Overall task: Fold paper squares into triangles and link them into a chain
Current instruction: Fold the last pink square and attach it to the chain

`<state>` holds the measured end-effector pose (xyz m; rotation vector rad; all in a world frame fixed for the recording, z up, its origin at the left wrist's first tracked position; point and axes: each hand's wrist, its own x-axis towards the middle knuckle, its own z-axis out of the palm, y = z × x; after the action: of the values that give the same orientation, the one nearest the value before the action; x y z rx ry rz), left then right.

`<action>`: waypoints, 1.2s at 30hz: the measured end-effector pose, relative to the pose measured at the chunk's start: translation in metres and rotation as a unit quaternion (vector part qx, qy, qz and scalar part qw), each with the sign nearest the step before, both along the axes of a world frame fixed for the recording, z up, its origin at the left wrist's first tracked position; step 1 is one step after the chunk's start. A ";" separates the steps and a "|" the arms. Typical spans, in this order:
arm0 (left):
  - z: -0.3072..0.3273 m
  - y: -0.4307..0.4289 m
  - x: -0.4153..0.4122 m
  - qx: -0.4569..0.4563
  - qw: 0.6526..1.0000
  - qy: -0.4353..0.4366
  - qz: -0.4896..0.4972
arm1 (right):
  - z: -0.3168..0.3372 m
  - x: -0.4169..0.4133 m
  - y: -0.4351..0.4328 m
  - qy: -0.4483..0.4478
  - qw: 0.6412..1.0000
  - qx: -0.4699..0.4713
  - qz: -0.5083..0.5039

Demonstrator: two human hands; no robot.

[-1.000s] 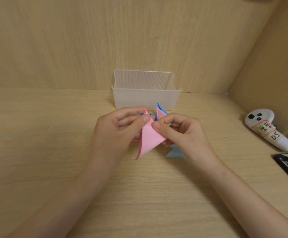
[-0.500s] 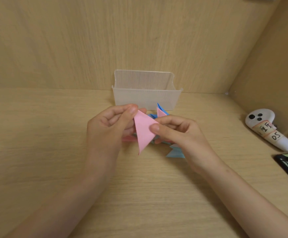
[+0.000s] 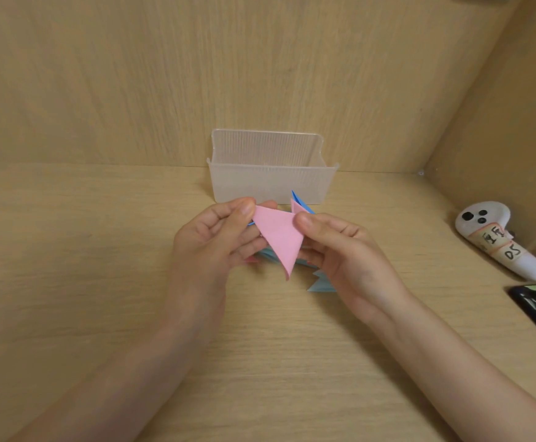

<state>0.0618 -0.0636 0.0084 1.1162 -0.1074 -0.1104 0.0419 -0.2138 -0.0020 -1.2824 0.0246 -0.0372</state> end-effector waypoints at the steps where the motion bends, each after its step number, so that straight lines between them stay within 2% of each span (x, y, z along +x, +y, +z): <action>1: 0.000 0.000 0.000 -0.002 1.000 0.001 -0.001 | 0.000 0.000 0.000 -0.003 1.000 0.000 0.000; 5: 0.000 0.000 0.000 0.008 1.000 -0.007 0.001 | 0.003 -0.002 -0.002 -0.018 1.000 -0.019 -0.015; 8: 0.000 0.000 0.000 0.004 1.000 -0.009 0.009 | 0.005 -0.003 -0.002 -0.014 0.996 -0.078 -0.033; 12: 0.001 0.000 0.001 -0.016 1.000 -0.012 0.019 | 0.004 -0.002 -0.003 -0.008 0.992 -0.112 -0.049; 19: 0.001 -0.001 -0.001 -0.008 1.000 -0.019 0.009 | 0.006 -0.002 -0.004 -0.029 0.991 -0.104 -0.081; 24: 0.002 0.002 0.001 -0.013 0.999 -0.025 0.020 | 0.010 -0.007 0.004 -0.019 0.987 -0.144 -0.066; 27: 0.003 0.002 0.001 -0.020 1.000 -0.021 0.011 | 0.011 -0.007 0.004 -0.019 0.984 -0.151 -0.092; 33: 0.003 0.005 0.006 0.034 0.999 -0.018 -0.027 | 0.013 -0.007 -0.003 -0.027 0.983 -0.154 -0.098; 36: 0.008 0.009 0.010 0.103 0.993 -0.057 -0.009 | 0.014 -0.007 -0.003 -0.041 0.983 -0.161 -0.083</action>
<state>0.0715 -0.0550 0.0159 1.3280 -0.2123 -0.0758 0.0348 -0.2170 0.0116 -1.5989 0.0571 -0.2458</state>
